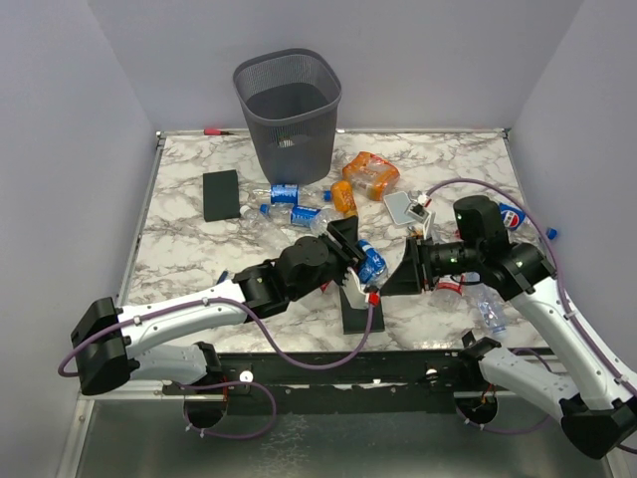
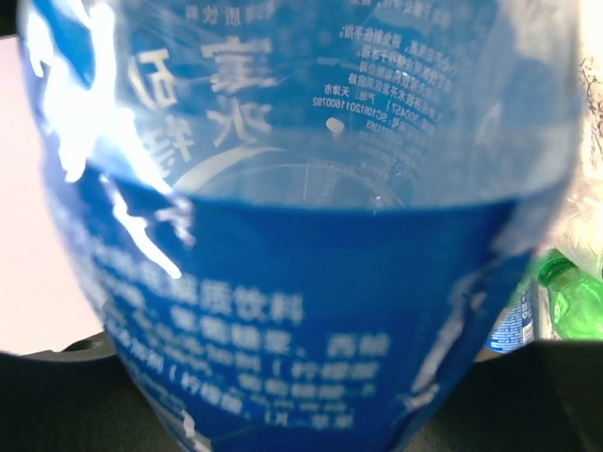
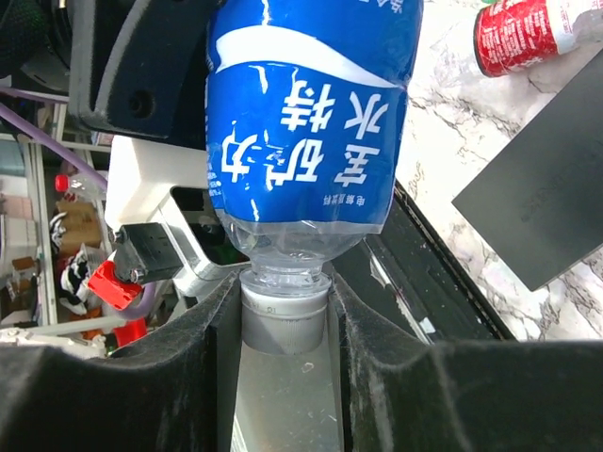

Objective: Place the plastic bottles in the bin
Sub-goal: Pick up the plastic bottle at the center of the board.

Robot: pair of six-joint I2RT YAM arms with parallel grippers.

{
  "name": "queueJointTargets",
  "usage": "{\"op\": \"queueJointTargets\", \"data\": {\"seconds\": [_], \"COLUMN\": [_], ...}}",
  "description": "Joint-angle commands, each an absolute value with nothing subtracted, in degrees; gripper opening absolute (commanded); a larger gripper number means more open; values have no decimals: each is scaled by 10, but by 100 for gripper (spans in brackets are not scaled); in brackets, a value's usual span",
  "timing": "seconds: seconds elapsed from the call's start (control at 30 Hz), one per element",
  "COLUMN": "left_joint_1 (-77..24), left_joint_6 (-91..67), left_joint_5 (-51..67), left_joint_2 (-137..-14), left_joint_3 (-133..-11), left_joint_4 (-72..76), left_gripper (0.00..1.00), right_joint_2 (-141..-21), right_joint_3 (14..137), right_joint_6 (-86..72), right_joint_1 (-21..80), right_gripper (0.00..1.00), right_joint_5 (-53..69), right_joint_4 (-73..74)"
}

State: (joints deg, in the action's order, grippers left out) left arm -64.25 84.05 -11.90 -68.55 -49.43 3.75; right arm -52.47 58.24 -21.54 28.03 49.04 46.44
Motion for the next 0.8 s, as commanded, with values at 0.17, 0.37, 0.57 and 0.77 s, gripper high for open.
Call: {"op": "queueJointTargets", "data": {"seconds": [0.17, 0.37, 0.57, 0.77], "left_joint_1": [-646, -645, -641, -620], "left_joint_6": [687, 429, 167, -76], "left_joint_5": [-104, -65, 0, 43], "left_joint_2": [-655, -631, -609, -579], "left_joint_3": [-498, -517, -501, -489], "left_joint_4": [85, 62, 63, 130], "left_gripper": [38, 31, 29, 29], "right_joint_2": [-477, -400, -298, -259], "right_joint_3": [653, 651, 547, 483], "right_joint_6": [-231, -258, -305, -292], "right_joint_1": [284, 284, 284, 283], "right_gripper": [83, 92, 91, 91], "right_joint_5": [414, 302, 208, 128], "right_joint_4": [397, 294, 148, 138]}}
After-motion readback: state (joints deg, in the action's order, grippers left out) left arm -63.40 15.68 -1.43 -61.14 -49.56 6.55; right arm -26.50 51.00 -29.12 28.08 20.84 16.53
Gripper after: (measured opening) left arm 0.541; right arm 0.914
